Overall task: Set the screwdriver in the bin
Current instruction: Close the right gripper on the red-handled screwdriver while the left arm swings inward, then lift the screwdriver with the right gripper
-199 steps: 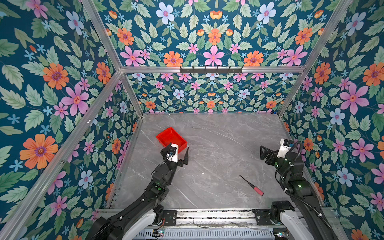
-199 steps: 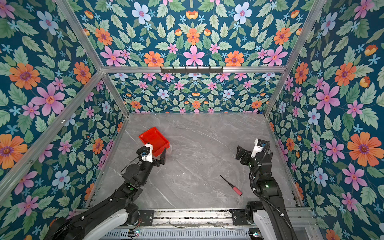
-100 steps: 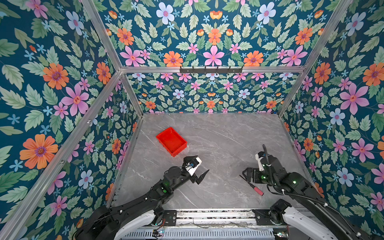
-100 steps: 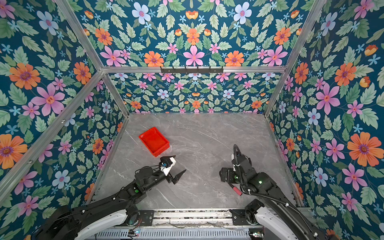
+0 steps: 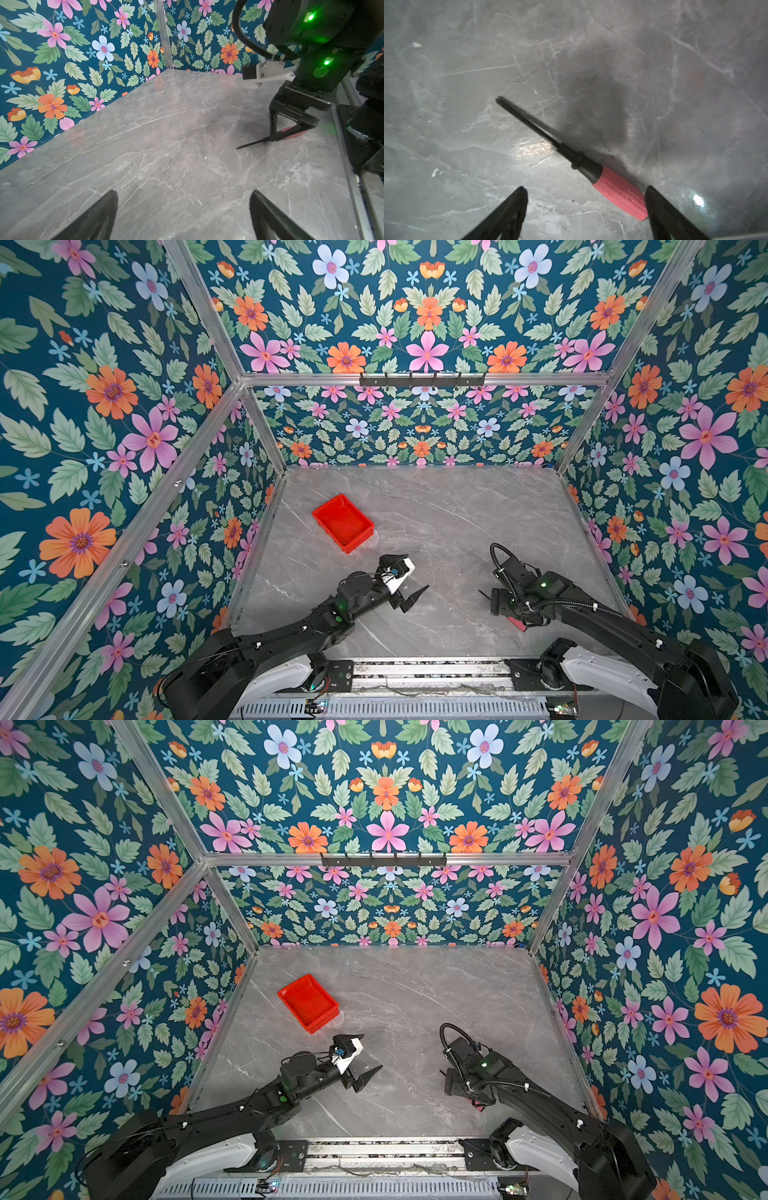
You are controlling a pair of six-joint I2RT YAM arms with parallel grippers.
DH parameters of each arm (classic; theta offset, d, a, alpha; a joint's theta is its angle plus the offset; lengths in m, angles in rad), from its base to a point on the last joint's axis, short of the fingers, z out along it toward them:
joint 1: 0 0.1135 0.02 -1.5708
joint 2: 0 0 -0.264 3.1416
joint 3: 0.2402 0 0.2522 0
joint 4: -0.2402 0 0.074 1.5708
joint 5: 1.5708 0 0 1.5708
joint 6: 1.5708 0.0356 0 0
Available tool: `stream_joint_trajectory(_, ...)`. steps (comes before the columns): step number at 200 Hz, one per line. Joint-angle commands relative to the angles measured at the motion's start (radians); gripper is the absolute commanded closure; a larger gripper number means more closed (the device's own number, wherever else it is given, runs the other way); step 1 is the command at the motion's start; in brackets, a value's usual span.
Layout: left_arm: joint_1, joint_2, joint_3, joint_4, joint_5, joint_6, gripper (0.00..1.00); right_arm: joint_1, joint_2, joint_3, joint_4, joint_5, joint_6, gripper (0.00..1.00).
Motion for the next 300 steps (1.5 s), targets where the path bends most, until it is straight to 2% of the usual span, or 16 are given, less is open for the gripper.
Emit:
stream_joint_trajectory(1, -0.006, 0.002, -0.002, 0.049, 0.000, -0.011, 0.00, -0.023, 0.016, -0.010, 0.029, -0.015, 0.045, 0.12)
stream_joint_trajectory(63, -0.016, 0.027, -0.011, 0.122, -0.028, -0.045, 0.00, -0.066, 0.148, 0.000, 0.090, -0.043, 0.007, 0.14)
stream_joint_trajectory(128, -0.029, 0.088, -0.004, 0.185, -0.028, -0.079, 0.00, -0.066, 0.262, 0.041, 0.095, -0.022, -0.048, 0.34)
stream_joint_trajectory(163, -0.036, 0.085, -0.006, 0.184, -0.032, -0.085, 0.00, -0.065, 0.327, 0.061, 0.096, 0.000, -0.105, 0.40)
stream_joint_trajectory(230, -0.039, 0.084, -0.005, 0.179, -0.030, -0.091, 0.00, -0.066, 0.360, 0.068, 0.123, 0.007, -0.121, 0.79)
stream_joint_trajectory(281, -0.044, 0.105, -0.005, 0.205, -0.041, -0.119, 0.00, -0.067, 0.304, 0.059, 0.158, 0.014, -0.133, 0.97)
stream_joint_trajectory(300, -0.049, 0.130, -0.004, 0.250, -0.060, -0.158, 0.00, -0.065, 0.263, 0.054, 0.177, 0.019, -0.133, 1.00)
